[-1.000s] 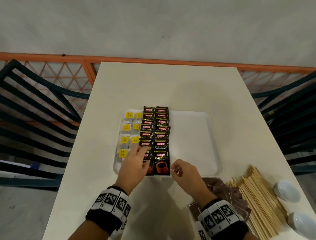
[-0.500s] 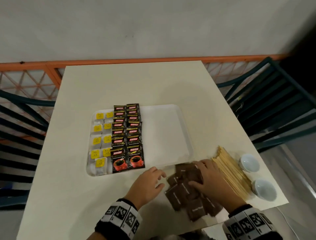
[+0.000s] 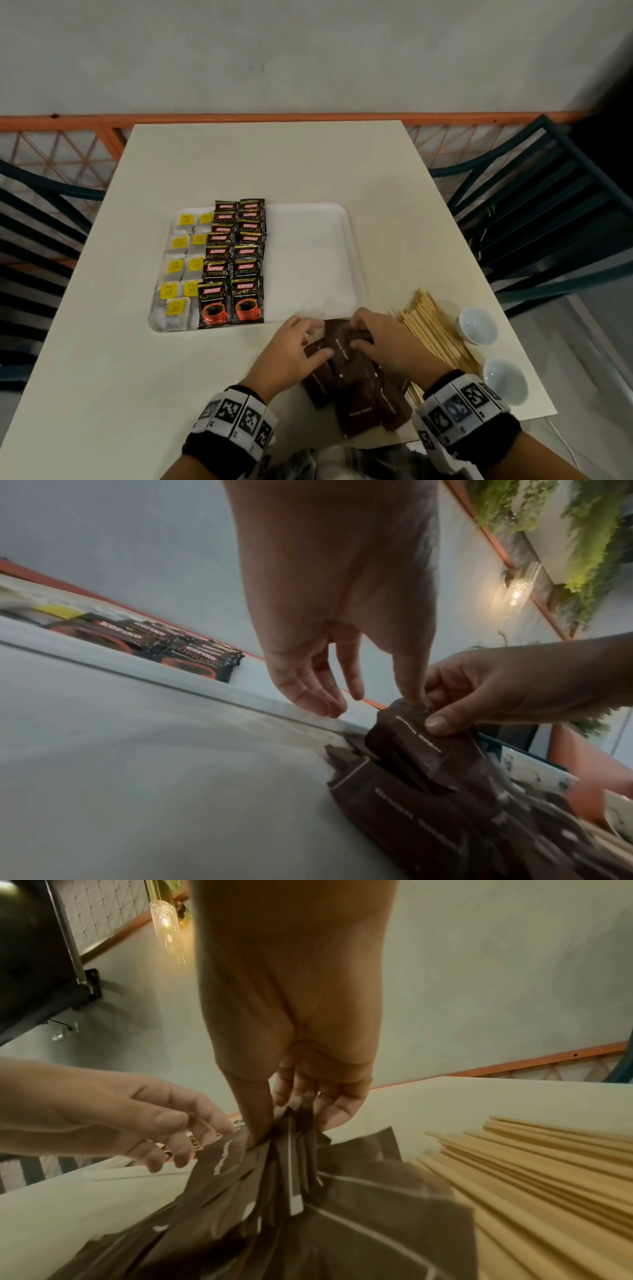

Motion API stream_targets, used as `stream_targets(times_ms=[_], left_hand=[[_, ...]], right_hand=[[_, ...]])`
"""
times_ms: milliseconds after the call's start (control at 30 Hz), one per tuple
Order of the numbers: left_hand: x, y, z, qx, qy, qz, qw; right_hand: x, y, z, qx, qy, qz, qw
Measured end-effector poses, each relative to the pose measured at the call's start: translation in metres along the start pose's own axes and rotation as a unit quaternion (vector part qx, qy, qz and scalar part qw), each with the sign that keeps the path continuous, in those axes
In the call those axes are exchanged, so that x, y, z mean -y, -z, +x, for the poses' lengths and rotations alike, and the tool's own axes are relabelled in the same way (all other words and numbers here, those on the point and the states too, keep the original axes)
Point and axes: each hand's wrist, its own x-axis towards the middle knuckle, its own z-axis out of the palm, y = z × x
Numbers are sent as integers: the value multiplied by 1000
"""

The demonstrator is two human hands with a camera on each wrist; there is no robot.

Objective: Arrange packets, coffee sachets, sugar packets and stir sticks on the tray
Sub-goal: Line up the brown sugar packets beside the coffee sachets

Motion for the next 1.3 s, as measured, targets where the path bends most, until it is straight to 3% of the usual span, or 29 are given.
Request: stream_targets(times_ms=[200, 333, 433, 533, 600, 667, 733, 933, 1033, 1100, 1200, 1300], left_hand=[[-4, 14, 2, -29, 46, -107, 993], [-16, 28, 1, -39, 75, -233, 969], [-26, 39, -2, -16, 93, -368, 925], [-31, 48, -1, 6, 107, -507, 855], [-30, 55, 0, 21, 97, -571, 815], [-32, 63, 0, 15, 86, -601, 795], [-36, 68, -2, -30, 89, -603, 792], [-27, 69, -7, -126, 111, -541, 824], [-19, 68, -15, -138, 137, -522, 830], [-10, 68, -22, -142, 157, -531, 821], [3, 68, -33, -147, 174, -525, 820], [11, 66, -39, -147, 179, -528, 817]], right_hand=[[0, 16, 10, -20, 37, 64, 997], [14, 30, 18, -64, 44, 170, 982], [31, 36, 26, -81, 61, 286, 953], [53, 36, 35, -82, 66, 399, 911], [66, 32, 41, -85, 71, 421, 901], [76, 26, 45, -82, 90, 380, 917], [84, 21, 44, -74, 116, 314, 939], [80, 12, 34, -48, 168, 163, 971], [59, 13, 17, 3, 157, 140, 978], [39, 12, 3, 63, 163, 48, 983], [12, -2, -18, 135, 144, -175, 964], [-1, -21, -27, 142, 119, -295, 937]])
